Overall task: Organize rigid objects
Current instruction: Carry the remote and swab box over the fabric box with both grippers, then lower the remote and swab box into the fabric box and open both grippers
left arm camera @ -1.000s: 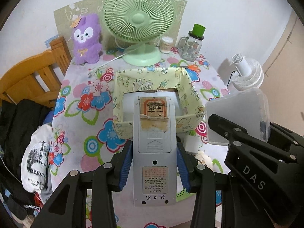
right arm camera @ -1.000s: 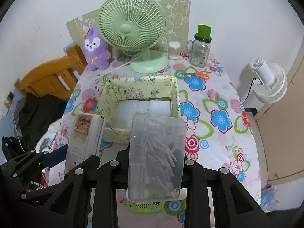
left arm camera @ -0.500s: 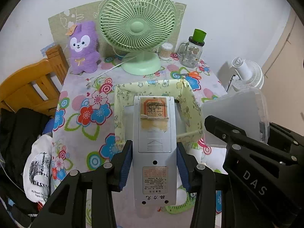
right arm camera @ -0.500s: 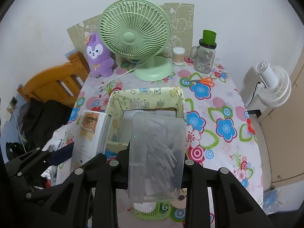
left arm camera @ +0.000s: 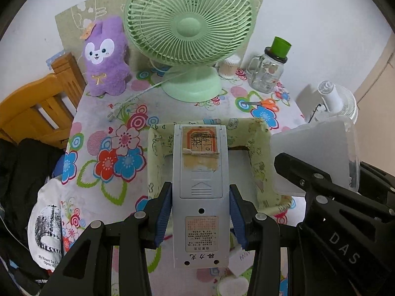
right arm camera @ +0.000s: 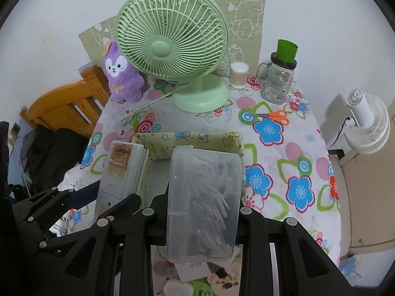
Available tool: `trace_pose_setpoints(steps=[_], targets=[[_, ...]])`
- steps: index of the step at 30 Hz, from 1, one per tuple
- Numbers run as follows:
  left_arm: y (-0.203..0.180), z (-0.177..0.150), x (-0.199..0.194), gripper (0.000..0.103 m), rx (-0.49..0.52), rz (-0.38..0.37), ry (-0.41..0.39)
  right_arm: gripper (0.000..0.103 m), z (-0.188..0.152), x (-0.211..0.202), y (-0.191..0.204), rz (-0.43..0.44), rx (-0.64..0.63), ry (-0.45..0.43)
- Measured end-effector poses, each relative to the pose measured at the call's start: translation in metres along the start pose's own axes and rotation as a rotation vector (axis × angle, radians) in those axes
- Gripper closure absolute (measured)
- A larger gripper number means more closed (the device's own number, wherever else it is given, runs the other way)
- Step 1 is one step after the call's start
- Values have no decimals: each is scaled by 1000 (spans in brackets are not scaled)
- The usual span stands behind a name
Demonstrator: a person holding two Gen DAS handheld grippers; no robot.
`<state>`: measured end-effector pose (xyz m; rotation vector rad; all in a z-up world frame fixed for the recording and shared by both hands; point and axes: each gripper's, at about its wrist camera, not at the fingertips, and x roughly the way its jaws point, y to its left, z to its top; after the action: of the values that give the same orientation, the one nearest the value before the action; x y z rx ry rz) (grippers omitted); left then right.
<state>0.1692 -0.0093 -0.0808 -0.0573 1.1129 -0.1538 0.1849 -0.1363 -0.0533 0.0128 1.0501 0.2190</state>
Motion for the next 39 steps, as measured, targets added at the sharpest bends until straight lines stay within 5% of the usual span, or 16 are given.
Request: trace_pose_setpoints(steps=[21, 39], targets=[[11, 19, 77, 58, -64, 58, 97, 70, 21, 83, -16, 24, 6, 117], [7, 17, 99, 53, -33, 121, 129, 69, 21, 129, -18, 40, 18, 174]])
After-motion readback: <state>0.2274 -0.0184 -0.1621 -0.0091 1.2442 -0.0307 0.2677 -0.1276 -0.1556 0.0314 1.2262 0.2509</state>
